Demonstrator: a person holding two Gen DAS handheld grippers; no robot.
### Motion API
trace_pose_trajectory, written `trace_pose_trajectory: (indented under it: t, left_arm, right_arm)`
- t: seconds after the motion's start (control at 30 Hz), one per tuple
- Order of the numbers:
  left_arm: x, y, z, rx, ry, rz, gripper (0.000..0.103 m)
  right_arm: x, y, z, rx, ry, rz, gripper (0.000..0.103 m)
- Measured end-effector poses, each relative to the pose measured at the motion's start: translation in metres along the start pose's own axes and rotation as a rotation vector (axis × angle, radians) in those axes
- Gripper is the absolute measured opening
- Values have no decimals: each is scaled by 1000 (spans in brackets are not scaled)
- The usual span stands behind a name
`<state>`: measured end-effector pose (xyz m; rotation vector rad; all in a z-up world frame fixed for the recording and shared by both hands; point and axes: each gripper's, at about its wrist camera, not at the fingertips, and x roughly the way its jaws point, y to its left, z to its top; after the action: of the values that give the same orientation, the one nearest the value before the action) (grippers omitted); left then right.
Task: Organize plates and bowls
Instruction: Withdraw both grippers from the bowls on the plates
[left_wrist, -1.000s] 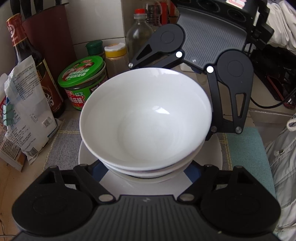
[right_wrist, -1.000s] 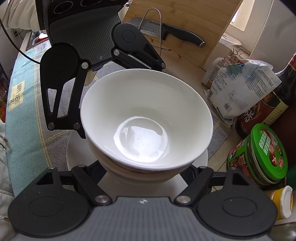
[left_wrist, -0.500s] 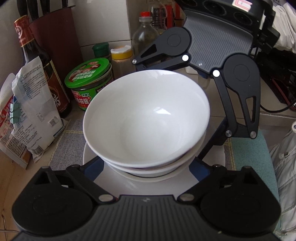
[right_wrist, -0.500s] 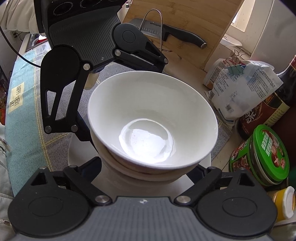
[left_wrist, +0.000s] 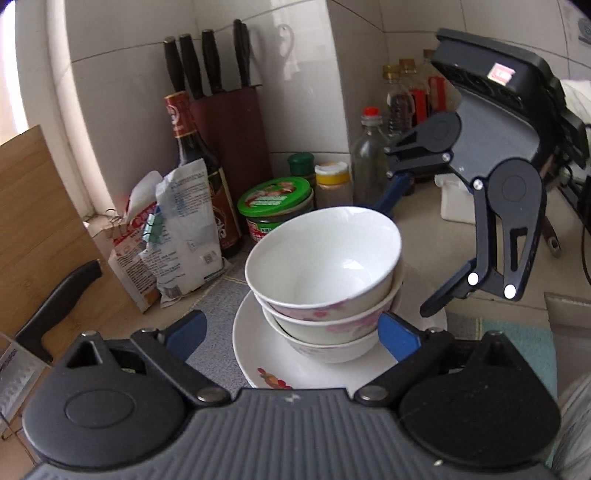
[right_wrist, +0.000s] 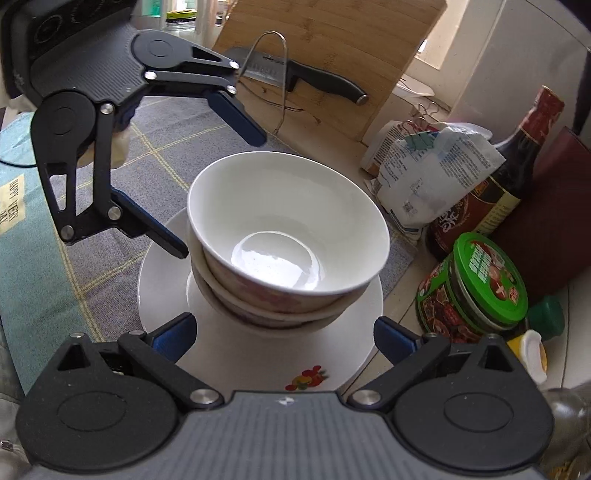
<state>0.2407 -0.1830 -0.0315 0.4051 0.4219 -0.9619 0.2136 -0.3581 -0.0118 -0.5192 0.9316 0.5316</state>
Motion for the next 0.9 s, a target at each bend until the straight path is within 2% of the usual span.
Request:
trace_pose_trajectory:
  t: [0.13,0.27,0.37,0.43,0.5,0.63,0.9]
  left_arm:
    - [-19,1,-2,-158,-23,136,100]
    - [-46,5,-5,-321,-37,187,100]
    - [-61,2,-1,-352,12,249,101]
    - [-68,0,3,-353,69,291,101]
    - [-78,-3,3,-354,89,311,101]
    - [-97,-4,0,-379,109,307,101]
    - [-112,-14,1,-364,121,315,102]
  right_arm:
    - [-18,16,1,158,15,-114,103]
    - [-30,29,8,424,61,-271,103]
    - [-38,42,9,622,70,-375,103]
    - [-47,56,7,729,46,-399,103]
    - [-56,71,7,804,4,-408,103]
    - [-70,97,11,862,-38,-473,103]
    - [-92,122,15,877,-71,-538,103]
